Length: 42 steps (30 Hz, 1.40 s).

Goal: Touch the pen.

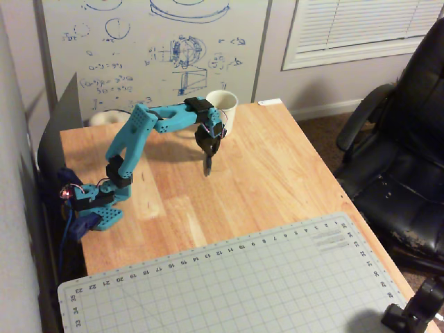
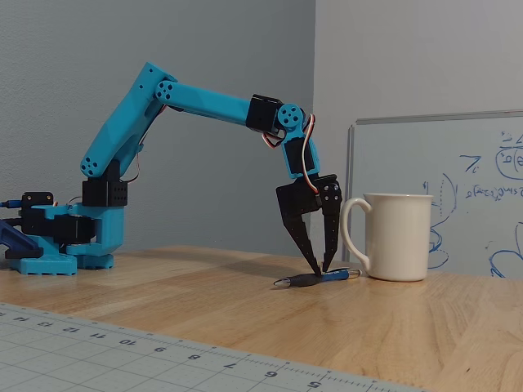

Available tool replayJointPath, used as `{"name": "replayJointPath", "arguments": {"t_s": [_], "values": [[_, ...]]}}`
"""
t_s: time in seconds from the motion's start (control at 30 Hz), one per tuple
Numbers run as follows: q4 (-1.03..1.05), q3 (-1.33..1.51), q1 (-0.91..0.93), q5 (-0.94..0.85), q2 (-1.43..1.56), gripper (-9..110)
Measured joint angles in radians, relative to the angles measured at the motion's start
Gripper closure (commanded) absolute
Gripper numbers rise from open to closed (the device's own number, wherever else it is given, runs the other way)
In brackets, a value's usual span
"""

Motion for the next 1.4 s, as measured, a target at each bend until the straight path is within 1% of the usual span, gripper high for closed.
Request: {"name": "replayJointPath", "arguments": {"t_s": [0.07,0.13,0.2,0.3,0.47,0.5,0.7,0.77,0.87,1.4], "values": [[0.006,0.002,0.0,0.0,0.0,101],[0.066,0.074,0.0,0.071,0.061,101],[0.107,0.273,-0.003,0.118,0.21,101],[0.132,0.692,-0.002,0.146,0.483,101],[0.14,1.47,0.0,0.155,1.015,101],[0.133,1.562,-0.003,0.155,1.169,101],[0.132,1.792,-0.003,0.155,2.031,101],[0.144,1.852,-0.003,0.155,2.218,101],[0.146,1.881,-0.003,0.155,2.296,101],[0.146,1.882,-0.003,0.155,2.301,101]]}}
